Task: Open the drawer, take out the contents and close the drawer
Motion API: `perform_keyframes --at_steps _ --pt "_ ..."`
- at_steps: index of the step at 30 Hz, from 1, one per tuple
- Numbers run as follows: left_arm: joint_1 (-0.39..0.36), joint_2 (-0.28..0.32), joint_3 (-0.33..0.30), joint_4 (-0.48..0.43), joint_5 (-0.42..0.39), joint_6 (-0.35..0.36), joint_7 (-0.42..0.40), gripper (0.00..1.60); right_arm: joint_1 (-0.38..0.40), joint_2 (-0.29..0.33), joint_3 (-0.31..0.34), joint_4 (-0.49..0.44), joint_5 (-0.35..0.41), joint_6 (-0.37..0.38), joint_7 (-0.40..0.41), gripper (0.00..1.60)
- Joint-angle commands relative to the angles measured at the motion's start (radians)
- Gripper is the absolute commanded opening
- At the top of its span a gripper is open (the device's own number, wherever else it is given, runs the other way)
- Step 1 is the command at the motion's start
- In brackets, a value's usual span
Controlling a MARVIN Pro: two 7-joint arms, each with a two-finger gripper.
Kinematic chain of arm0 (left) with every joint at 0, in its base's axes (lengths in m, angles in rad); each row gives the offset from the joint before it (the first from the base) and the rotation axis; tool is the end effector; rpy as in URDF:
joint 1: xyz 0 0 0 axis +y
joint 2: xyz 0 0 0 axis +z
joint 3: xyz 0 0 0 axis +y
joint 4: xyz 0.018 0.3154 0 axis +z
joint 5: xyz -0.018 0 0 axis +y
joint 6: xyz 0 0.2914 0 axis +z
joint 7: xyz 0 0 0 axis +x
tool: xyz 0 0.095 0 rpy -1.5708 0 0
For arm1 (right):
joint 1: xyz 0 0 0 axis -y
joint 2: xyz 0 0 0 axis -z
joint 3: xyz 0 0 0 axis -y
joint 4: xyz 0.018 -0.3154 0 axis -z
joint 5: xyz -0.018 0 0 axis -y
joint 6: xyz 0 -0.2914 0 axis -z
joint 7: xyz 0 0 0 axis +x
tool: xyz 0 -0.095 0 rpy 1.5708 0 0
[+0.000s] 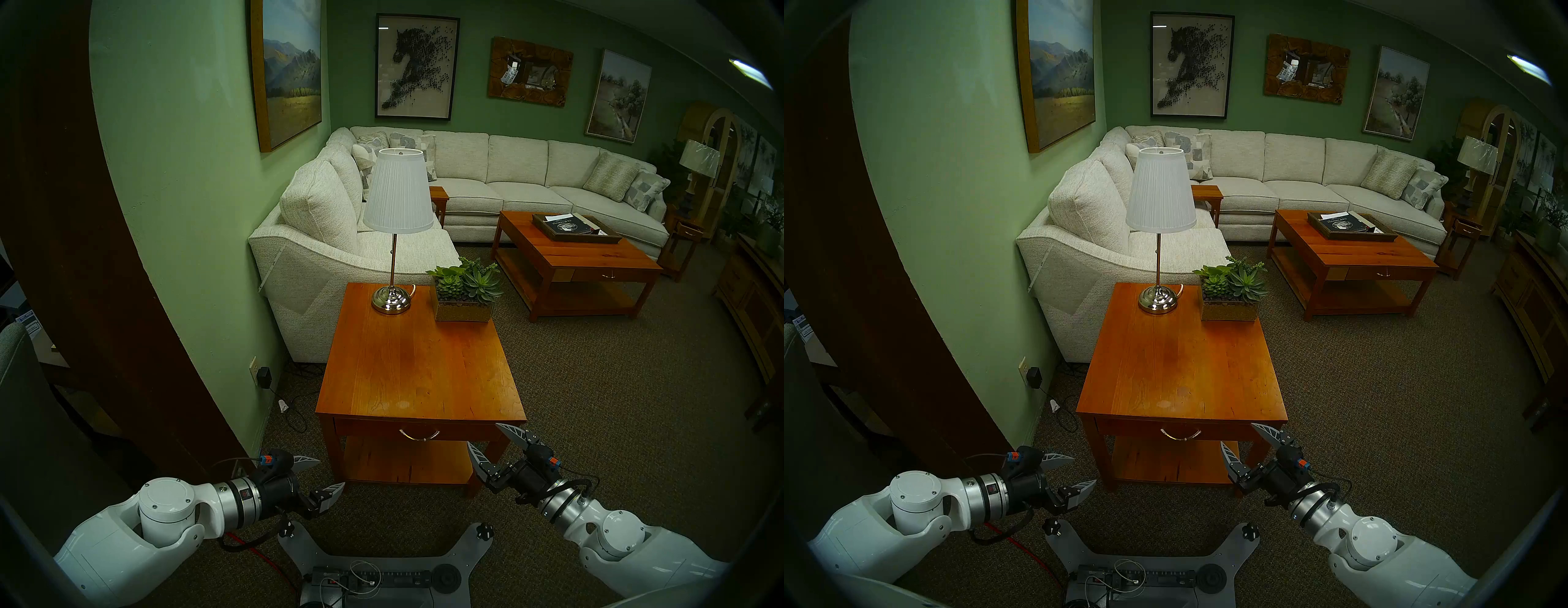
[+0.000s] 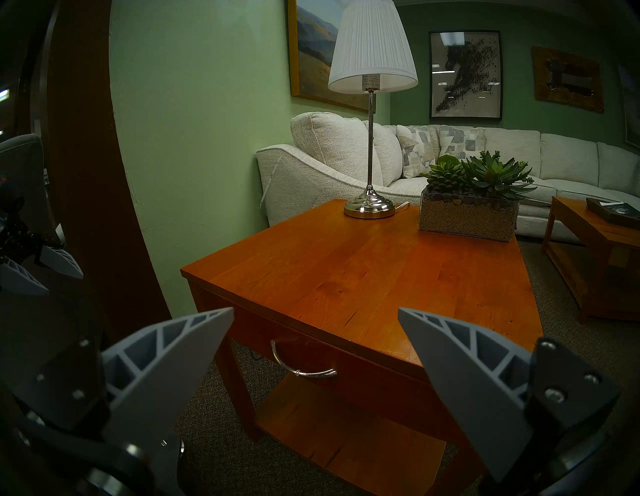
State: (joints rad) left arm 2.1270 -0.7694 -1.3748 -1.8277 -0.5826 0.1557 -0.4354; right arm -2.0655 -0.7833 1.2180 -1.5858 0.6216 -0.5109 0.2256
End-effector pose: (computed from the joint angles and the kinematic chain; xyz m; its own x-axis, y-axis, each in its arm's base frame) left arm 0.1863 0.0829 -0.3986 0.5544 -0.2224 0.8020 -0.6425 -0.7269 0.2425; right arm 0.1888 -0.1085 -0.4268 0.1954 0.0391 0.9799 0.5148 -0.8546 -0.0686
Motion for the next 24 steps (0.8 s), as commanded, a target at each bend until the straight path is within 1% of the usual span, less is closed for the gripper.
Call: perform_keyframes --at_steps 1,2,7,8,10,11,12,13,15,18,19,21,24 --pt "-0.070 -0.016 0.049 -0.024 0.049 0.026 0.013 1.60 0.007 0.002 0.008 -0.020 0.002 -0.006 -0.001 1.60" --pt "-0.094 -0.023 0.075 -0.034 0.089 0.020 0.027 1.60 0.007 0.002 0.008 -0.019 0.002 -0.006 -0.001 1.60" --pt "-0.143 -0.056 0.112 -0.035 0.128 0.046 0.057 1.60 0.008 0.001 0.007 -0.018 0.002 -0.006 0.000 1.60" --pt "-0.167 -0.077 0.133 -0.031 0.148 0.059 0.072 1.60 0.008 0.001 0.007 -0.018 0.002 -0.006 0.000 1.60" --pt "-0.194 -0.096 0.164 -0.023 0.183 0.066 0.088 1.60 0.009 0.001 0.007 -0.018 0.002 -0.007 0.000 1.60" --pt "-0.194 -0.096 0.164 -0.023 0.183 0.066 0.088 1.60 0.009 0.001 0.007 -0.018 0.002 -0.007 0.000 1.60" --pt "-0.209 -0.106 0.182 -0.016 0.202 0.072 0.093 1.60 0.009 0.001 0.007 -0.018 0.002 -0.007 0.000 1.60" --pt "-0.207 -0.120 0.184 -0.017 0.219 0.076 0.097 1.60 0.009 0.001 0.007 -0.018 0.002 -0.007 0.000 1.60" --pt "-0.231 -0.142 0.210 -0.003 0.253 0.084 0.103 1.60 0.009 0.001 0.007 -0.017 0.002 -0.007 0.000 1.60" --pt "-0.258 -0.165 0.241 0.001 0.284 0.105 0.099 1.60 0.009 0.001 0.006 -0.017 0.002 -0.007 0.000 1.60" --pt "-0.278 -0.170 0.260 0.009 0.293 0.112 0.098 1.60 0.009 0.001 0.006 -0.017 0.002 -0.007 0.000 1.60" --pt "-0.288 -0.188 0.269 0.009 0.313 0.131 0.088 1.60 0.009 0.001 0.006 -0.017 0.002 -0.007 0.000 1.60" --pt "-0.324 -0.206 0.297 0.015 0.334 0.174 0.074 1.60 0.009 0.001 0.006 -0.017 0.002 -0.007 0.000 1.60"
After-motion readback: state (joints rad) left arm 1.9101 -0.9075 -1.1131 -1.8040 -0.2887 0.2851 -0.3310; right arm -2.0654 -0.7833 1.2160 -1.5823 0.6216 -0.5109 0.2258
